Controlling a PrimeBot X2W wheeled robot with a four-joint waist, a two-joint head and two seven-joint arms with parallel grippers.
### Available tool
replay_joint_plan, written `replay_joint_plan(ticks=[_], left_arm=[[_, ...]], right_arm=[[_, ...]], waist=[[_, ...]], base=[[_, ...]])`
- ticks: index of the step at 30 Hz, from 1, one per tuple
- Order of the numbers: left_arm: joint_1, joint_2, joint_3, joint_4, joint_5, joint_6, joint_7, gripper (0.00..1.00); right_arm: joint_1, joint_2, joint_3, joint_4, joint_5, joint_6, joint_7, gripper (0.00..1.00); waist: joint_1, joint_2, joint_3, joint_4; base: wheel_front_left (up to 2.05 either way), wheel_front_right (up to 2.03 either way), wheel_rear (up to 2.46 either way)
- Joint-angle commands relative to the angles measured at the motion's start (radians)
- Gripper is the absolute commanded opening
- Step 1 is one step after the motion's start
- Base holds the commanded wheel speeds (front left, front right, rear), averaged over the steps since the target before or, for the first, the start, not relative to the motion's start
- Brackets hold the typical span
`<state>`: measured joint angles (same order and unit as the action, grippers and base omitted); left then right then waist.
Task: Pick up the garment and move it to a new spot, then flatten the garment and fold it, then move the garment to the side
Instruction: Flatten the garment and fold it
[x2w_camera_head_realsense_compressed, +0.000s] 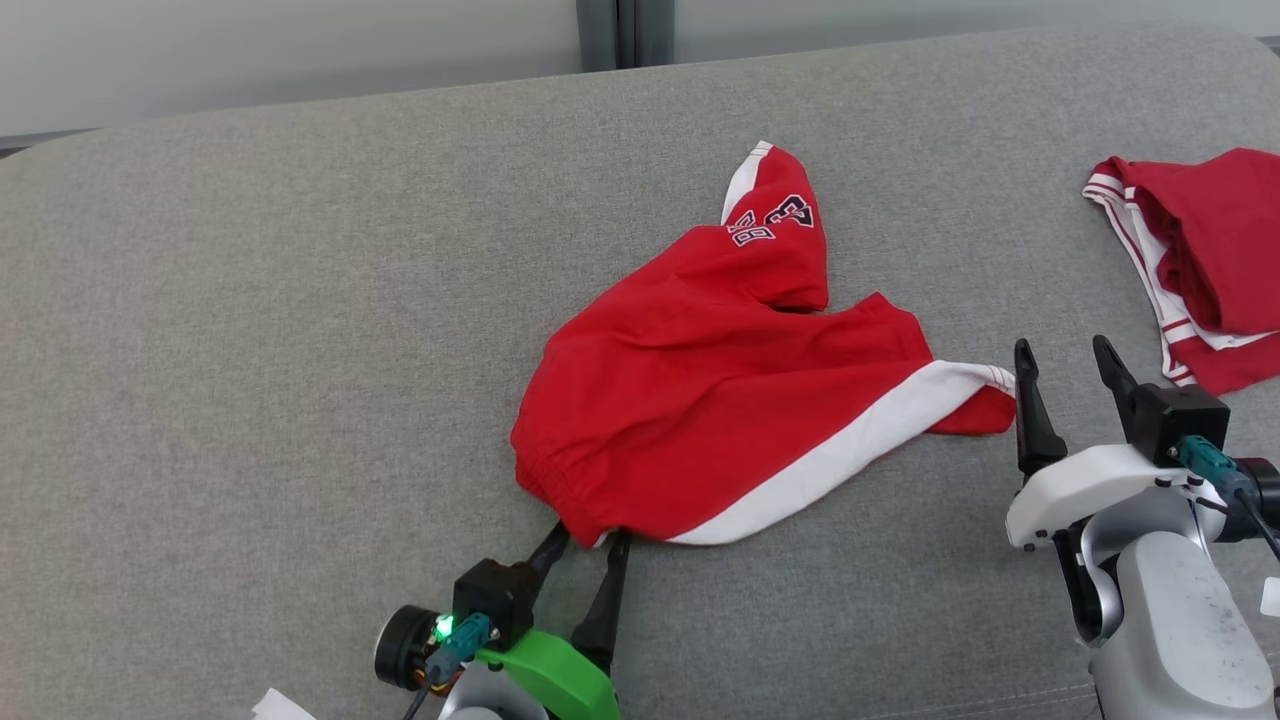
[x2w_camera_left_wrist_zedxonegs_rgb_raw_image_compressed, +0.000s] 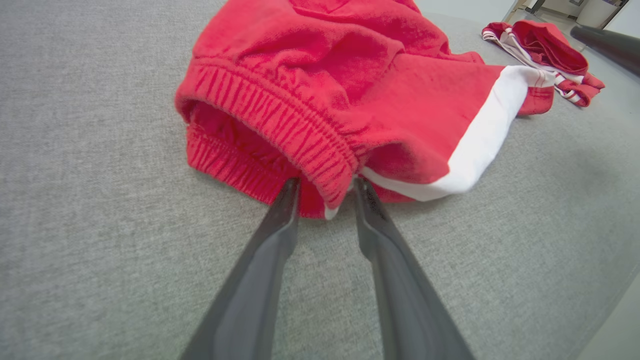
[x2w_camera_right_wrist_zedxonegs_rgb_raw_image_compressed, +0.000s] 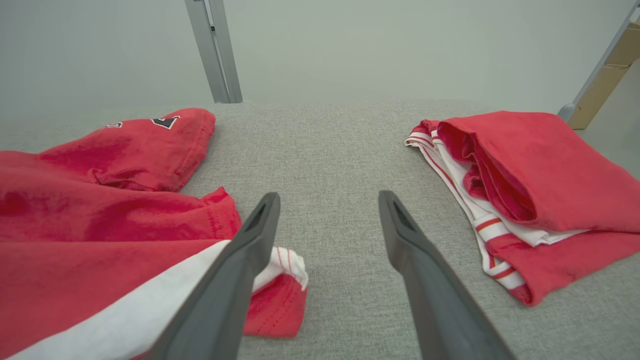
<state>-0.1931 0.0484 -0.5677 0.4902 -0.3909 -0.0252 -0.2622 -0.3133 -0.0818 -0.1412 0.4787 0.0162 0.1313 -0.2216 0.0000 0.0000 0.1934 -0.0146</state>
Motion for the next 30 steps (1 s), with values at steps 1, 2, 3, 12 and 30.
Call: replay_joint_plan(ticks=[1,2,3,12,30], left_arm=[[-0.017,0.004,0.000,0.003,0.007,0.005,-0.003,1.00],[-0.018,0.004,0.001,0.005,0.008,0.007,-0.003,1.00],[-0.019,0.004,0.001,0.006,0.007,0.008,-0.003,1.00],[-0.027,0.004,-0.019,0.027,0.003,-0.003,-0.003,0.30],[-0.009,0.004,0.021,0.002,0.025,0.003,-0.003,0.00]], right_arm=[[-0.011,-0.007,0.002,0.001,0.010,-0.001,0.000,1.00],[-0.012,-0.009,0.002,0.002,0.011,-0.001,0.001,1.00],[-0.013,-0.010,0.001,0.002,0.011,-0.001,0.001,1.00],[-0.017,-0.011,-0.003,0.003,0.012,-0.001,0.000,1.00],[-0.013,-0.079,0.122,0.007,0.079,-0.001,0.273,1.00]], waist=[[0.0000,0.0000,0.002,-0.002],[0.0000,0.0000,0.002,-0.003],[0.0000,0.0000,0.003,-0.004],[0.0000,0.0000,0.005,-0.004],[0.0000,0.0000,0.008,0.016]], base=[[0.00,0.00,0.00],[0.00,0.00,0.00],[0.00,0.00,0.00],[0.00,0.00,0.00],[0.00,0.00,0.00]])
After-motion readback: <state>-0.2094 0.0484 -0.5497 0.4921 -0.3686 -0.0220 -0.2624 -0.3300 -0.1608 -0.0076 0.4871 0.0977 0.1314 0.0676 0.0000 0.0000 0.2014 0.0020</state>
